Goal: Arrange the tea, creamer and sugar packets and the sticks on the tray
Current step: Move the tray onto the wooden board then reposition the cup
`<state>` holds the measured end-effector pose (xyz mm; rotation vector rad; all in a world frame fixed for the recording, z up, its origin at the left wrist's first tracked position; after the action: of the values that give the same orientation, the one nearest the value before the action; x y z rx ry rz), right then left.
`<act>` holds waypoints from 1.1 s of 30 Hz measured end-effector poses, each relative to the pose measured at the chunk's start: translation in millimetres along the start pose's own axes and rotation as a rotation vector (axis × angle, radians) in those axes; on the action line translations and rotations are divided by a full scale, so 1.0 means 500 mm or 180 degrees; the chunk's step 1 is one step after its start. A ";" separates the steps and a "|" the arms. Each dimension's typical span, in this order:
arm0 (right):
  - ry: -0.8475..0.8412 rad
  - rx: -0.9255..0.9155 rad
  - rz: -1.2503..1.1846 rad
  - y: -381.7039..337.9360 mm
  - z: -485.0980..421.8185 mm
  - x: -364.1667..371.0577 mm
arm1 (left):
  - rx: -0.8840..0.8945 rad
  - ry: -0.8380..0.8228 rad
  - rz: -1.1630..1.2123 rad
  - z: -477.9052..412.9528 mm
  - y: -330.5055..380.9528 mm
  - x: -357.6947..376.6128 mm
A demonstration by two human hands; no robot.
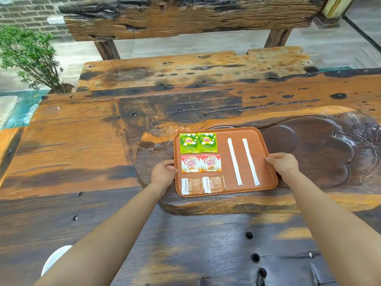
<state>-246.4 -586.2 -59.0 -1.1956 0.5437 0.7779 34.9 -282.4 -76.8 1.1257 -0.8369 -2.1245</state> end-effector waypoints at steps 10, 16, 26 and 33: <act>0.0486 -0.1211 0.1208 -0.114 0.143 0.009 | 0.0664 -0.0095 -0.0743 0.089 -0.028 -0.072; -0.0198 -0.2684 0.0899 -0.169 0.423 0.141 | 0.0688 -0.0149 -0.1010 0.216 -0.171 -0.149; -0.1898 -0.4041 0.1327 -0.065 0.791 0.403 | 0.0298 0.1104 -0.1575 0.336 -0.469 -0.378; -0.1262 -0.4597 0.2083 0.018 0.775 0.467 | -0.0665 0.2137 -0.0770 0.359 -0.570 -0.520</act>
<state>-116.2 -157.5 -123.3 -2.0917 -0.0840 2.1052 -54.6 133.2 -83.2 1.7374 -0.1707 -1.7599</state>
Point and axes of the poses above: each hand's wrist, its own z-axis away from the middle knuckle, its own x-axis out of the palm, y = z × x, the point moved 10 cm from there along -z, towards the middle knuckle, and after that the axes turned 12 degrees about y, right-handed, at the moved point
